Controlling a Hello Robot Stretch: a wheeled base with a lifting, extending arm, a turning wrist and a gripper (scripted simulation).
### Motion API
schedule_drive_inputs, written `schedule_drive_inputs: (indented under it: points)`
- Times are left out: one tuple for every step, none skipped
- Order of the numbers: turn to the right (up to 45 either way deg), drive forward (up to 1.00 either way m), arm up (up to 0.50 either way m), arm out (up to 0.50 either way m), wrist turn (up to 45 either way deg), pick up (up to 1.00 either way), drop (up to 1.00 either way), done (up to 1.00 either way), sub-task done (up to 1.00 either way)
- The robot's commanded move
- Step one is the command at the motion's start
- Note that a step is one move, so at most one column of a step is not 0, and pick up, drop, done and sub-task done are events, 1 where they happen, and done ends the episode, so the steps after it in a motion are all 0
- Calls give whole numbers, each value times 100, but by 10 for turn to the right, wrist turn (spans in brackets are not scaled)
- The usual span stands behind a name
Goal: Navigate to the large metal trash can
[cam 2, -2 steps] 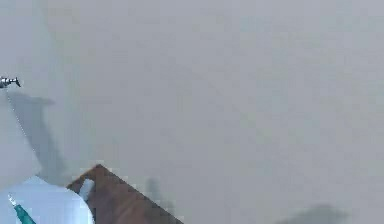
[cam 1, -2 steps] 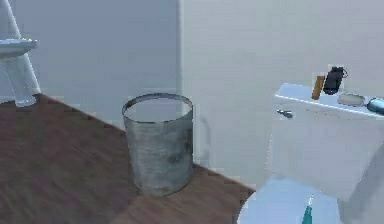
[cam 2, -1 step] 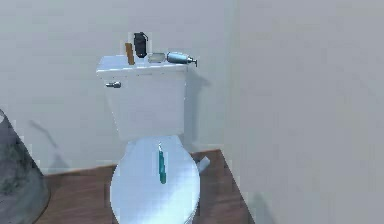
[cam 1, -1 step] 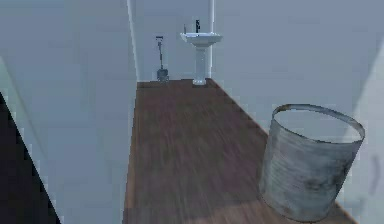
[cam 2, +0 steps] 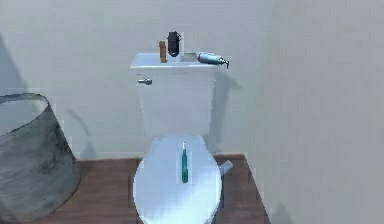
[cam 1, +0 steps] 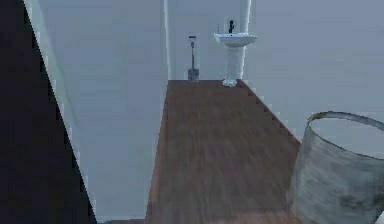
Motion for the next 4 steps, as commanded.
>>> schedule_drive_inputs:
  points:
    - [0, 30, 0, 0, 0, 0, 0, 0, 0]
    - [390, 0, 0, 0, 0, 0, 0, 0, 0]
    - [0, 30, 0, 0, 0, 0, 0, 0, 0]
    - [120, 0, 0, 0, 0, 0, 0, 0, 0]
